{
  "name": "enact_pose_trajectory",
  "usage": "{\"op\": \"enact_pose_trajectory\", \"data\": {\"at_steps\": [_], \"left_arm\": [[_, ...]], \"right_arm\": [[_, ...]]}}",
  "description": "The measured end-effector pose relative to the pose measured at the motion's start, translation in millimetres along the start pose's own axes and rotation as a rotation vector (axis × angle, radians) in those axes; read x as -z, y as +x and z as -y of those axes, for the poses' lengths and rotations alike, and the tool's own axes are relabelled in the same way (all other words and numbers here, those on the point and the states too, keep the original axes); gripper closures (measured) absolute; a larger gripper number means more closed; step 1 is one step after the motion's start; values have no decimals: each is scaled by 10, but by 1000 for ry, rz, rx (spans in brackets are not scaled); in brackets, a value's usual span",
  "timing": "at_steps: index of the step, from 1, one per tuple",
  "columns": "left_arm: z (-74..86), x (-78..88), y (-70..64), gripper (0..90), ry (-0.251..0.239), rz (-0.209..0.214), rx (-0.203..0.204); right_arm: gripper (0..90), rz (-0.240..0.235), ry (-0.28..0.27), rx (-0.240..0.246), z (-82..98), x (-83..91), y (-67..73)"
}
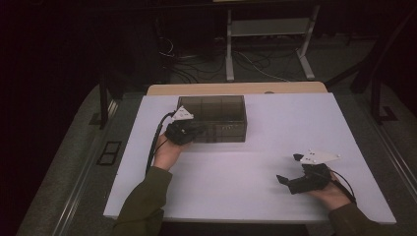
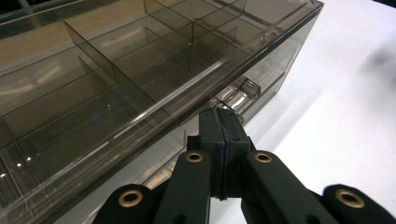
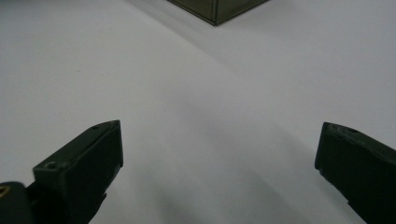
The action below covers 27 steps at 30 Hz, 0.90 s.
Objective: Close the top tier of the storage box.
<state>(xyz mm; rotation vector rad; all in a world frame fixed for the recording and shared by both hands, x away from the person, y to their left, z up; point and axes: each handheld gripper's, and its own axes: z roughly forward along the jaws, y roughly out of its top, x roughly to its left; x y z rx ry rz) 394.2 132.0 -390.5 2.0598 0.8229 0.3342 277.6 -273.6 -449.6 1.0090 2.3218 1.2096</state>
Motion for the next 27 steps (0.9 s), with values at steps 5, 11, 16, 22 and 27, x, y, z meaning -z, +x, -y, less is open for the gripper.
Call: {"op": "enact_pose_trajectory", "data": {"at_steps": [5,11,16,22,27], "left_arm": [[0,-10,14,893,-7,6,5],[13,17,-14,891,-2,6,5],[53,77,-35,841,3,-3,6],[138,200,-59,738,0,3,11],[242,326,-66,625,-3,6,19]], "right_arm": [[5,-6,-3,-13,11,13,-25],[6,-17,-9,-4,8,21,-9],[5,-18,-15,-5,8,35,-9],[6,-18,-18,-3,-7,25,-6],[5,-19,-17,5,-15,18,10]]}}
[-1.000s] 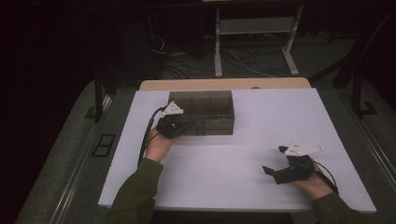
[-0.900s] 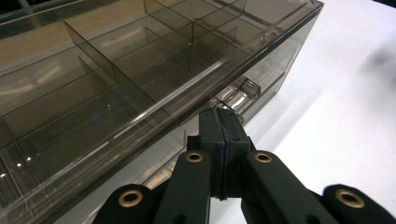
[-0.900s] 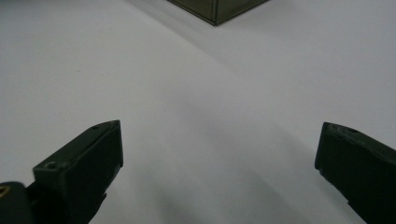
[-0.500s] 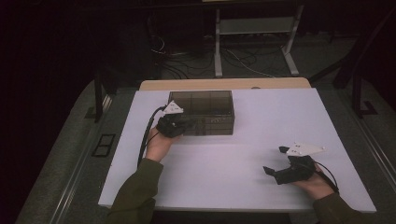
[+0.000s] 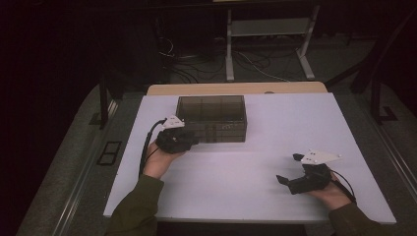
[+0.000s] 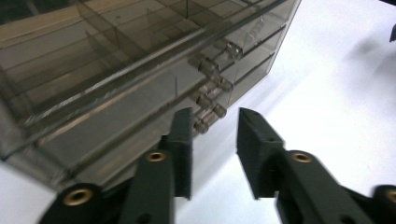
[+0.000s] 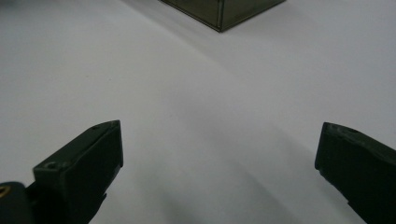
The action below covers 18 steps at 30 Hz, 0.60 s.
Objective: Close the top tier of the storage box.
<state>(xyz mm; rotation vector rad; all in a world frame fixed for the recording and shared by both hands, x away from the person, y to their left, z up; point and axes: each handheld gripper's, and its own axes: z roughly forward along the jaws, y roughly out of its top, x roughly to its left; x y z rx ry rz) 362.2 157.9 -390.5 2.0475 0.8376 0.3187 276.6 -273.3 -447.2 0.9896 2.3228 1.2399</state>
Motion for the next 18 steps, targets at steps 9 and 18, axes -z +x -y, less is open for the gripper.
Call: {"op": "enact_pose_trajectory", "data": {"at_steps": [9,18], "left_arm": [[209,119,-11,442,-26,14,-15],[441,223,-99,297,-62,37,-26]], "right_arm": [[6,3,-2,4,-2,3,10],[6,6,3,2,1,-2,8]]}}
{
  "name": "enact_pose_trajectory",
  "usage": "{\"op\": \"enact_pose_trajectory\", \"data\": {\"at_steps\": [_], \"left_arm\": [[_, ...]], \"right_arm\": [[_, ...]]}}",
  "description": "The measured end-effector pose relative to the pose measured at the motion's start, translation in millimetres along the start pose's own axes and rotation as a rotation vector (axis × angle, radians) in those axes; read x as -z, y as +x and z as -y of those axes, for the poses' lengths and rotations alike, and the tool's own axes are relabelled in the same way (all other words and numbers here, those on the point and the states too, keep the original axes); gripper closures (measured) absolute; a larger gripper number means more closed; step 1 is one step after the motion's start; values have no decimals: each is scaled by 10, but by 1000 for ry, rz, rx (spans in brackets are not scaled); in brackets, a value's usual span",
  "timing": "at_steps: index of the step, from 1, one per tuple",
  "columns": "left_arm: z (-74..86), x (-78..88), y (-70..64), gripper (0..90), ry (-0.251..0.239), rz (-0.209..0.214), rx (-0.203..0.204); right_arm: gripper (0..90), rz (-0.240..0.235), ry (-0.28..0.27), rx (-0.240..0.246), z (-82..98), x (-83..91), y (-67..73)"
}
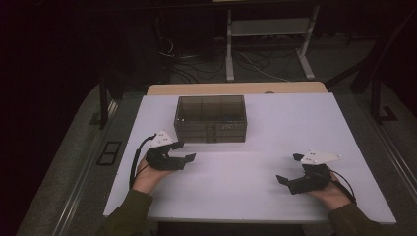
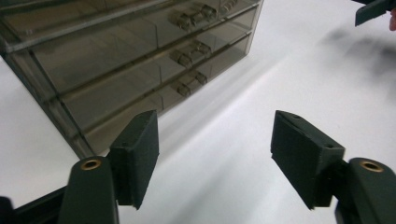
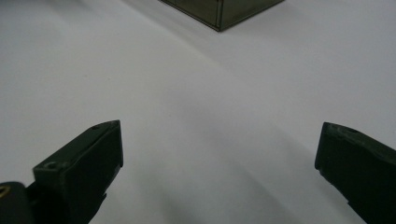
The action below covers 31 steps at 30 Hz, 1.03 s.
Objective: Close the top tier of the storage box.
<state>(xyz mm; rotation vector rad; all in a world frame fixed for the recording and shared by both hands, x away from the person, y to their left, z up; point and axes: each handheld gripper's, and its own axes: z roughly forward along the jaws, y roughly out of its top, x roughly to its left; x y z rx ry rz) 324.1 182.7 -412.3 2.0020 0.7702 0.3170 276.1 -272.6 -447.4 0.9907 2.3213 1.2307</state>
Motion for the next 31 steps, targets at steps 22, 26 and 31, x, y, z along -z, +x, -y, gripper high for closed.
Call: {"op": "enact_pose_trajectory", "data": {"at_steps": [22,26,31], "left_arm": [[358,93,-181,0,5,-51,-7],[359,64,-201,0,17,-43,-17],[373,42,-197,0,31,-44,-14]], "right_arm": [[6,9,3,1,11,7,4],[5,8,4,4,11,7,7],[6,8,6,2,12,6,8]]}}
